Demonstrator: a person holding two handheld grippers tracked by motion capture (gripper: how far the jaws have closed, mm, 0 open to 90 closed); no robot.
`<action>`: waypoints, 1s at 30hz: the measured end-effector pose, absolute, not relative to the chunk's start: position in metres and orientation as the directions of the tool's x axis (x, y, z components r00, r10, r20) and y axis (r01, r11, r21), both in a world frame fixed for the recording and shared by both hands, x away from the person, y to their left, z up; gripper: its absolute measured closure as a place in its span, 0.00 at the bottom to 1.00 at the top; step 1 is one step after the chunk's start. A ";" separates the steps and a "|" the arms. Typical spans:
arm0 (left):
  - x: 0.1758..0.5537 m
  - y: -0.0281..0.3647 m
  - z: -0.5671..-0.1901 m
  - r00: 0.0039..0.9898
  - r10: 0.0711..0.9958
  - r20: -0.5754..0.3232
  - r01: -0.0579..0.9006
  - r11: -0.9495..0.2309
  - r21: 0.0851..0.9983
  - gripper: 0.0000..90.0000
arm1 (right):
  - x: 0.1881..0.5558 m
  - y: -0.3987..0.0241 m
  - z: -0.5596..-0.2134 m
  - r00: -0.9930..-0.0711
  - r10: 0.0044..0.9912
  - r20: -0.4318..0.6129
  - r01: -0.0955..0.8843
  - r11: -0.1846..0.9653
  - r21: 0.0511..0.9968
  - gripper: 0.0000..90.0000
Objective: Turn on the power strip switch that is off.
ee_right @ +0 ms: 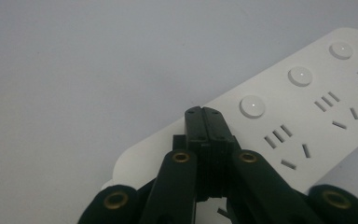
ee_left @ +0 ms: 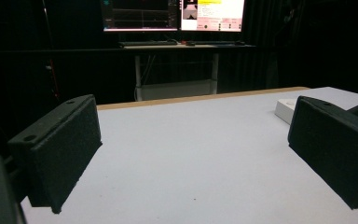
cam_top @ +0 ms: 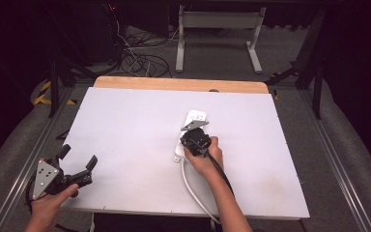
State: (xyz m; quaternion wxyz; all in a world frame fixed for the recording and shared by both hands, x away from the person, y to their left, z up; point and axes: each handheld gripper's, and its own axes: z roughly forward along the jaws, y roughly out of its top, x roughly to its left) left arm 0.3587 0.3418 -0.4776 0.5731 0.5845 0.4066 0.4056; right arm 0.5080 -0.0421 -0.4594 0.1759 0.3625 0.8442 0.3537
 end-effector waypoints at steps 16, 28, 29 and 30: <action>0.358 0.342 -0.477 0.339 0.941 0.006 0.005 -0.009 1.000 0.03 | 0.502 -0.032 -0.459 -0.666 0.734 -0.135 0.457 0.544 0.703 1.00; 0.359 0.342 -0.477 0.342 0.940 0.010 0.009 -0.014 1.000 0.03 | 0.503 -0.034 -0.460 -0.661 0.743 -0.109 0.469 0.521 0.713 1.00; 0.359 0.342 -0.477 0.341 0.940 0.012 0.009 -0.016 1.000 0.03 | 0.502 -0.034 -0.460 -0.660 0.743 -0.112 0.466 0.521 0.715 1.00; 0.359 0.342 -0.477 0.341 0.940 0.011 0.009 -0.015 1.000 0.03 | 0.502 -0.034 -0.460 -0.660 0.743 -0.112 0.466 0.521 0.715 1.00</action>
